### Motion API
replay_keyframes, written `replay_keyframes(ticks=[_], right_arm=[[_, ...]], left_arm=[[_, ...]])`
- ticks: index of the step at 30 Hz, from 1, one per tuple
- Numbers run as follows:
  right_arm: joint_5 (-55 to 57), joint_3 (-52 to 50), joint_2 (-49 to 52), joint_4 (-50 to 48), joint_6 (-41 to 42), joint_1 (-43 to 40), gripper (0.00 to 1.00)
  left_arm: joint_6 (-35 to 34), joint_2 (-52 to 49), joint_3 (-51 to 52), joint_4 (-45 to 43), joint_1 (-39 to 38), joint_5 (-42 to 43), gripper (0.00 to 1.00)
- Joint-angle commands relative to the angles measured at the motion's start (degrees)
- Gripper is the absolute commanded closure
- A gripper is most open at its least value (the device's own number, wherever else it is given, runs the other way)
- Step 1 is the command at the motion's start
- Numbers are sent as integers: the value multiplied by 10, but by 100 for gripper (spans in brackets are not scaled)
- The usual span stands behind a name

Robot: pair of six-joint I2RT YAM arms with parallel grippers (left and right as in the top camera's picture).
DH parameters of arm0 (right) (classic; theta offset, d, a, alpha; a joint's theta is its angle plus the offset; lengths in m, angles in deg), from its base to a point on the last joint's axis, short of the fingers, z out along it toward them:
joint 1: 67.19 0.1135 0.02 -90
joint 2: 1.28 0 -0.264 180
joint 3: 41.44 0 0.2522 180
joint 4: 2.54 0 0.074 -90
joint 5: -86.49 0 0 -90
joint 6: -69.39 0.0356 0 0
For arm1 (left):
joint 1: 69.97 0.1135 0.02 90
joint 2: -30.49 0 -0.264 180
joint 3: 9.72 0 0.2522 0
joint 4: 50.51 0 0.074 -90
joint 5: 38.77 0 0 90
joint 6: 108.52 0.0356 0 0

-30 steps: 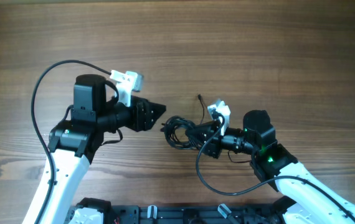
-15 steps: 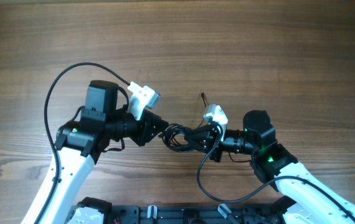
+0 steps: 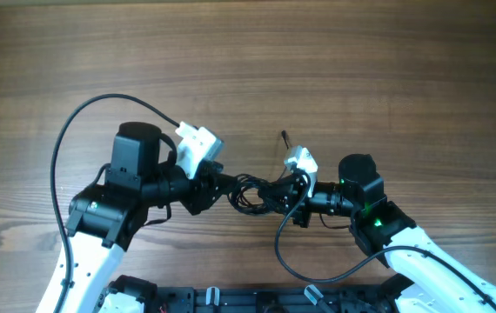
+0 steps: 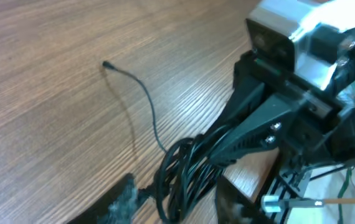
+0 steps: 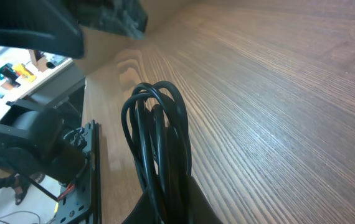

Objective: Untangle cables

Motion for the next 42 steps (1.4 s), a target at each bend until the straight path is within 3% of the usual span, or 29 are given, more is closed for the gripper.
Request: replay_keyframes(ticks=[1, 11, 14, 17, 19, 20, 23, 29, 35, 42], right_arm=[[0, -1, 0, -5, 7, -1, 96], [0, -1, 0, -5, 7, -1, 96], [0, -1, 0, -5, 7, -1, 96], [0, -1, 0, -5, 7, -1, 96], [0, -1, 0, -3, 7, -1, 96], [0, -1, 0, 2, 7, -1, 96], [3, -1, 0, 5, 7, -1, 96], [7, -1, 0, 5, 19, -1, 96], [7, -1, 0, 5, 31, -1, 96], [7, -1, 0, 6, 31, -1, 96]], left_arm=[[2, -29, -11, 11, -3, -70, 66], [-22, -61, -11, 9, -58, -65, 57], [-46, -61, -11, 8, -74, -121, 59], [-46, -61, -11, 9, -74, -125, 60], [-59, -55, -15, 8, -71, -180, 63], [-101, -40, -34, 8, -63, -240, 65], [-106, 7, -58, 5, -71, -207, 59], [-108, -3, -58, 40, -147, -208, 59], [-123, -78, -58, 38, -161, -287, 66], [-126, -92, -58, 34, -161, -310, 67]])
